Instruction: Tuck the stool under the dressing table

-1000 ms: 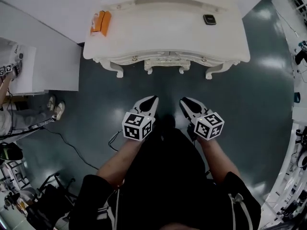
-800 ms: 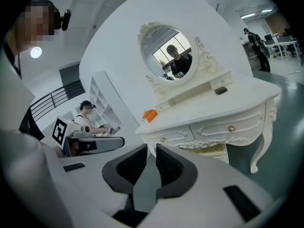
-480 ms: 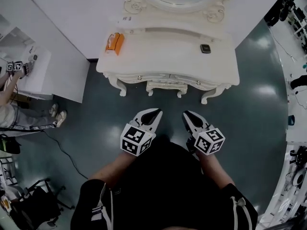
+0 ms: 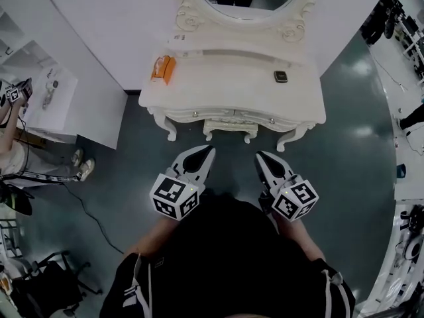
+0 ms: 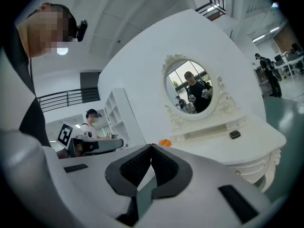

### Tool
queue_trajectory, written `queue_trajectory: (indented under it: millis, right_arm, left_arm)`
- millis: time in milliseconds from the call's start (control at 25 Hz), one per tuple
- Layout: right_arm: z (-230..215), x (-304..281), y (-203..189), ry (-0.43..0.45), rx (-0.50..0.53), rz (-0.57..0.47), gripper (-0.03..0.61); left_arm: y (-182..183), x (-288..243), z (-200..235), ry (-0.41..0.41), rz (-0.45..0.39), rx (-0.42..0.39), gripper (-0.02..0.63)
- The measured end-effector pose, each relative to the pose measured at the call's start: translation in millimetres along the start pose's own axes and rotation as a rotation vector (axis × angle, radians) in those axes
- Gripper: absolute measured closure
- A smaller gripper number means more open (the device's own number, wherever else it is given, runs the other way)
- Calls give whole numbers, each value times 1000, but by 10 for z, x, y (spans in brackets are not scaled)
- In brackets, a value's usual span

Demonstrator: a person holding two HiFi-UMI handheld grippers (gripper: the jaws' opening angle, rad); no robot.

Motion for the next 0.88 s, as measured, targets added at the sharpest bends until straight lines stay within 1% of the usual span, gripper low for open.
queue_trajectory:
  millis: [160,240,400,880]
  right_arm:
    - [248,-22,206,47,86,-24,558]
    - [364,-26,246,70,110,-28,558]
    - [468,-55,250,93,112,-20,560]
    - [446,-102,253,76,126,-22,560]
  left_arm:
    - [128,142,-4,-4,-19,-12,606]
    - [142,210,5,0,-19,-15,606]
    - [149,247,60,7,-15,-13,606]
    - [161,244,71,-2,-18,-43,606]
Point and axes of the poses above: the fingertips, and each gripper's own axes: x backward along the fingers, z to its left, y out of its top, the point moved 2 cm from there along x, backward along the fingers, and after that the axes turned 3 degrees about y, right-handed, at the moved point
